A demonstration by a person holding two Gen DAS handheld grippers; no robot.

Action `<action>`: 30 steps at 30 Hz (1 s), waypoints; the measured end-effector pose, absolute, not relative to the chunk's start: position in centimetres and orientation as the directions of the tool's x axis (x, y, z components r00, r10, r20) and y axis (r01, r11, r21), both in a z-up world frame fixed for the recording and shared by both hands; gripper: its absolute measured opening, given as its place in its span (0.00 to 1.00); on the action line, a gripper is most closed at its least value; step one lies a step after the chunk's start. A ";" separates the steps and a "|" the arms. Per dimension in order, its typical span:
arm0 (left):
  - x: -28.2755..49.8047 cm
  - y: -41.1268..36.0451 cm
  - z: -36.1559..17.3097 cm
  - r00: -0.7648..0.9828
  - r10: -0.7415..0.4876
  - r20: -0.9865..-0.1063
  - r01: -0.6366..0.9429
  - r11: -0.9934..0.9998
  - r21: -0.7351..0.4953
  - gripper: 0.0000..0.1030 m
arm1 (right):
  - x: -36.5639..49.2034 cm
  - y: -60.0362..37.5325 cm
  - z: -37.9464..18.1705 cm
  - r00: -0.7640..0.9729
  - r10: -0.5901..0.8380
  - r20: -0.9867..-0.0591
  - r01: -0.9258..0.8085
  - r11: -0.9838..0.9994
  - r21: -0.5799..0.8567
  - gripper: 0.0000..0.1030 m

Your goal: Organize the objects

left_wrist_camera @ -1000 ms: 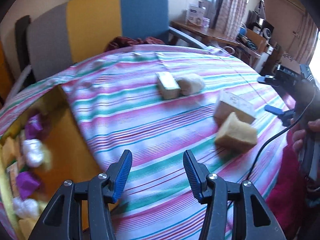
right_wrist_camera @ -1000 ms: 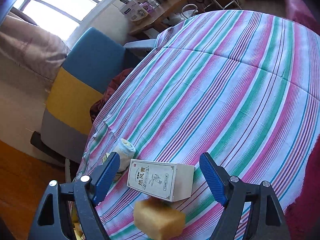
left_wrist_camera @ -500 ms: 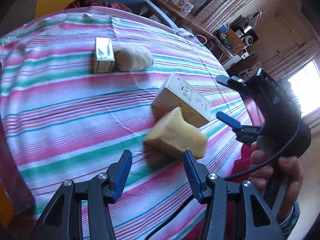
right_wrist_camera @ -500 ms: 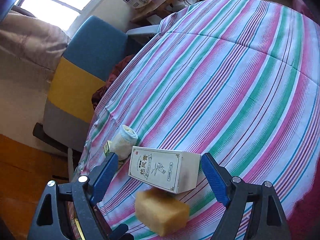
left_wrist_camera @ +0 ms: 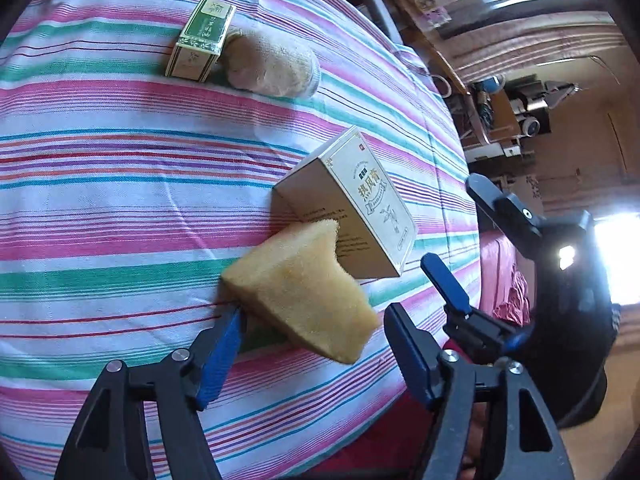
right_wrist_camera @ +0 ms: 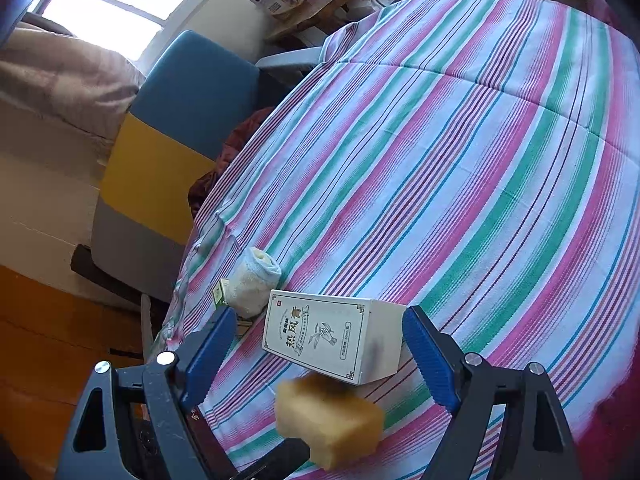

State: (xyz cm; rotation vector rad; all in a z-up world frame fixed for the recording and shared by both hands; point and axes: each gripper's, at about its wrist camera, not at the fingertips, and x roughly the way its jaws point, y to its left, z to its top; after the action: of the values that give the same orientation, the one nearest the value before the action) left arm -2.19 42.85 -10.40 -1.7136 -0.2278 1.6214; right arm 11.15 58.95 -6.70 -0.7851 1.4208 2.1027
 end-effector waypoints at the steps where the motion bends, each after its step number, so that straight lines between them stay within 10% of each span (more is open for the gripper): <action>1: -2.1 43.4 -10.3 0.165 0.583 -0.795 -0.365 -0.713 -0.599 0.72 | 11.3 59.0 -6.7 -0.723 0.072 -0.687 -0.665 -0.340 0.665 0.83; 8: -2.1 46.3 -11.5 0.088 0.412 -0.907 -0.480 -0.780 -0.401 0.71 | 11.4 59.3 -6.8 -0.731 0.081 -0.677 -0.661 -0.329 0.675 0.83; 14: -1.6 44.3 -11.2 0.095 0.440 -0.893 -0.585 -0.701 -0.408 0.51 | 10.1 58.7 -6.9 -0.712 0.063 -0.699 -0.663 -0.387 0.641 0.83; 30: 0.3 35.6 -8.5 -0.153 0.424 -0.893 -0.810 -0.571 -0.133 0.46 | 8.0 57.3 -6.9 -0.603 0.121 -0.788 -0.720 -0.508 0.473 0.83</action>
State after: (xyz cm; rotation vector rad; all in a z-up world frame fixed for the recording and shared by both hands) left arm 0.33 35.60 -8.54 -1.2459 0.4869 1.8393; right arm 7.98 57.28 -6.85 -0.9650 1.1315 2.1370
